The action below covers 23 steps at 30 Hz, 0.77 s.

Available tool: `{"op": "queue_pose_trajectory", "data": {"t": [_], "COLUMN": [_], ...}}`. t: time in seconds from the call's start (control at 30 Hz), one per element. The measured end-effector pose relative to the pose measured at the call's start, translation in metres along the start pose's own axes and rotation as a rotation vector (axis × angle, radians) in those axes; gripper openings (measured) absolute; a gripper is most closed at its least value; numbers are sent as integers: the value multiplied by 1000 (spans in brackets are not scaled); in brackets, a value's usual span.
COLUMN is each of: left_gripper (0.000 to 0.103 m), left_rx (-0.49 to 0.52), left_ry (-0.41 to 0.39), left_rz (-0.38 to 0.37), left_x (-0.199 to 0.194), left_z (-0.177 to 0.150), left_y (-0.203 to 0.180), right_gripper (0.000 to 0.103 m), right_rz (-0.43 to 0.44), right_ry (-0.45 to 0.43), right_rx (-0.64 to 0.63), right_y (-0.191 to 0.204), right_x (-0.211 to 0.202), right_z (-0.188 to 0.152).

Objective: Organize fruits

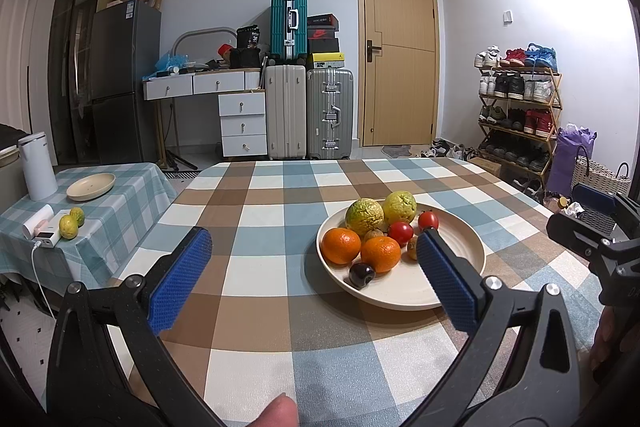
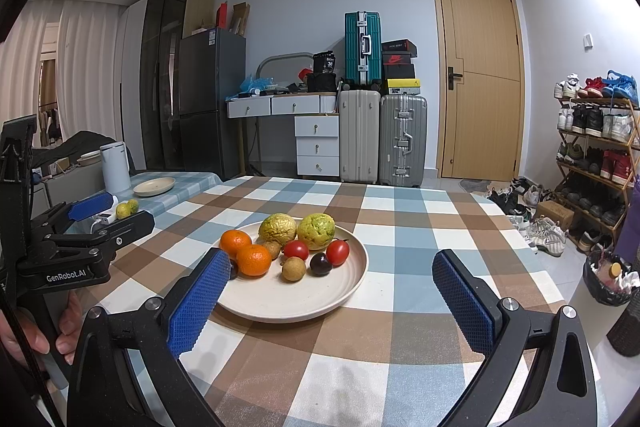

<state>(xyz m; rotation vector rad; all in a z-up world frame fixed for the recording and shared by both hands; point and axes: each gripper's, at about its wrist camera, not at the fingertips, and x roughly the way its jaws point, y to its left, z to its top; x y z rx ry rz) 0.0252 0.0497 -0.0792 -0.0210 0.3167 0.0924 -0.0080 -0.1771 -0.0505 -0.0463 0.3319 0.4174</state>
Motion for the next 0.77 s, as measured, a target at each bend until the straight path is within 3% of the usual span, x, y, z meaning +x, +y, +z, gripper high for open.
{"op": "queue_pose_trajectory", "data": {"t": [0.77], "left_gripper": [102], "left_rx": [-2], "left_ry": [0], "left_rz": [0], "left_x": [0], "left_z": [0], "left_y": [0], "right_gripper": [103], "right_rz": [2], "right_ry": [5], "right_rx": [2], "right_y": [0], "right_x": [1], "right_z": [-2]}}
